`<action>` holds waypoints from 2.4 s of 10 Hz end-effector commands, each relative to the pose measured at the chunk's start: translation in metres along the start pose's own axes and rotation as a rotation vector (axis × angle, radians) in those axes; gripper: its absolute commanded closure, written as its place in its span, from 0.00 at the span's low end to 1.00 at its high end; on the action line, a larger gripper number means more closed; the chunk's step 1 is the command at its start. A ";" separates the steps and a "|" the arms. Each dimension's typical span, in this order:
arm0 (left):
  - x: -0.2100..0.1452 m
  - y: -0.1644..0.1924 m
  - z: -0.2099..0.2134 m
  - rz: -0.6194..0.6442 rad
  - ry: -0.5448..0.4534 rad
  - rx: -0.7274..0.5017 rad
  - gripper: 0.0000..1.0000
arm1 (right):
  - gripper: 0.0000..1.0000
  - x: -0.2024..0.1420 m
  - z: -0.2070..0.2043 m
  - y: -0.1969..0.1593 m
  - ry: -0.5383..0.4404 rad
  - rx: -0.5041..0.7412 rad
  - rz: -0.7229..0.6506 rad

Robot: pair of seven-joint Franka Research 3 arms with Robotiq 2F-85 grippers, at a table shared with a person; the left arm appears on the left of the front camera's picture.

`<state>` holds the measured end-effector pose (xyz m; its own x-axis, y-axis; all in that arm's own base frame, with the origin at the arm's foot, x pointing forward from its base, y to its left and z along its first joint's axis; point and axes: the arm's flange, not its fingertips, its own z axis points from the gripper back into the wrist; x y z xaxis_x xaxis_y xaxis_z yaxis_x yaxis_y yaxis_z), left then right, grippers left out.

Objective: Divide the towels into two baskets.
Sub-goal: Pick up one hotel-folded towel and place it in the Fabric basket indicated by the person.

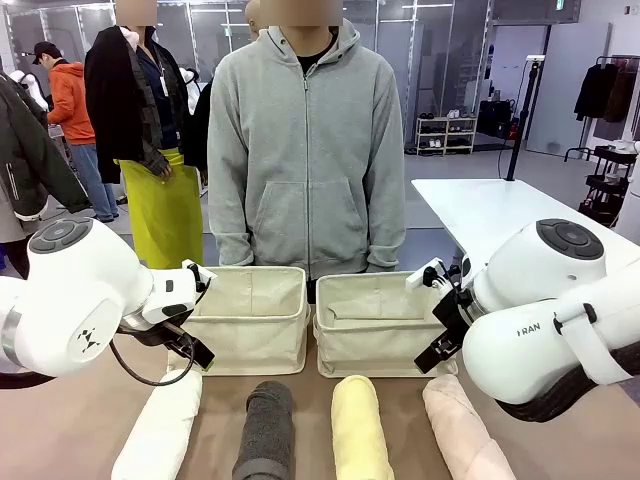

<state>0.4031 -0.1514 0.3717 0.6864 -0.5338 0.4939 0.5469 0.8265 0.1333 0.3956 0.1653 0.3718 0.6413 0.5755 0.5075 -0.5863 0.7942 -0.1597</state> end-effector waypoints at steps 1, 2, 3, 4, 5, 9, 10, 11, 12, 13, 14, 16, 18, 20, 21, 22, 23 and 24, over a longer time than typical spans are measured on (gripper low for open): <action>0.000 0.000 0.000 0.001 0.000 0.000 0.00 | 0.00 0.000 0.000 0.001 0.000 0.001 0.000; 0.000 0.000 0.000 0.001 0.000 0.000 0.00 | 0.00 0.000 0.000 0.001 0.000 0.001 0.000; 0.000 0.000 0.000 0.001 0.000 0.000 0.00 | 0.00 0.000 0.000 0.001 0.000 0.001 0.000; 0.000 0.000 0.000 0.000 0.000 0.000 0.00 | 0.00 0.000 0.000 0.000 0.000 0.000 0.000; 0.008 0.003 0.011 0.004 -0.005 -0.064 0.00 | 0.00 0.007 0.011 -0.007 0.010 0.068 -0.014; 0.010 0.032 0.040 0.128 -0.018 -0.305 0.00 | 0.00 0.009 0.034 -0.044 0.008 0.286 -0.141; 0.008 0.046 0.048 0.166 -0.024 -0.405 0.00 | 0.00 0.009 0.042 -0.054 -0.010 0.397 -0.193; 0.003 0.061 0.057 0.205 -0.035 -0.523 0.00 | 0.00 0.008 0.049 -0.064 -0.022 0.493 -0.233; -0.003 0.074 0.065 0.237 -0.059 -0.676 0.00 | 0.00 0.004 0.056 -0.073 -0.025 0.590 -0.275; -0.012 0.088 0.072 0.277 -0.065 -0.788 0.00 | 0.00 -0.002 0.066 -0.087 -0.055 0.704 -0.345; -0.027 0.111 0.077 0.379 -0.054 -0.878 0.00 | 0.00 -0.017 0.076 -0.105 -0.075 0.807 -0.441; -0.073 0.160 0.094 0.551 -0.197 -0.999 0.00 | 0.00 -0.070 0.099 -0.149 -0.179 0.973 -0.615; -0.148 0.205 0.119 0.720 -0.334 -0.994 0.00 | 0.00 -0.147 0.129 -0.194 -0.298 0.973 -0.786; -0.212 0.236 0.151 0.830 -0.421 -0.904 0.00 | 0.00 -0.219 0.163 -0.223 -0.398 0.894 -0.925; -0.237 0.247 0.163 0.884 -0.467 -0.870 0.00 | 0.00 -0.246 0.178 -0.231 -0.443 0.855 -0.971; -0.255 0.254 0.173 0.921 -0.487 -0.834 0.00 | 0.00 -0.269 0.193 -0.235 -0.497 0.823 -1.019; -0.263 0.256 0.175 0.943 -0.496 -0.808 0.00 | 0.00 -0.279 0.197 -0.234 -0.495 0.797 -1.038; -0.265 0.257 0.174 0.948 -0.482 -0.790 0.00 | 0.00 -0.280 0.194 -0.231 -0.460 0.779 -1.033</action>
<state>0.2744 0.2451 0.4284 0.8051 0.4606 0.3738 0.1811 0.4092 -0.8943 0.2539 -0.2366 0.4345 0.8075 -0.4825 0.3392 -0.1548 0.3816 0.9113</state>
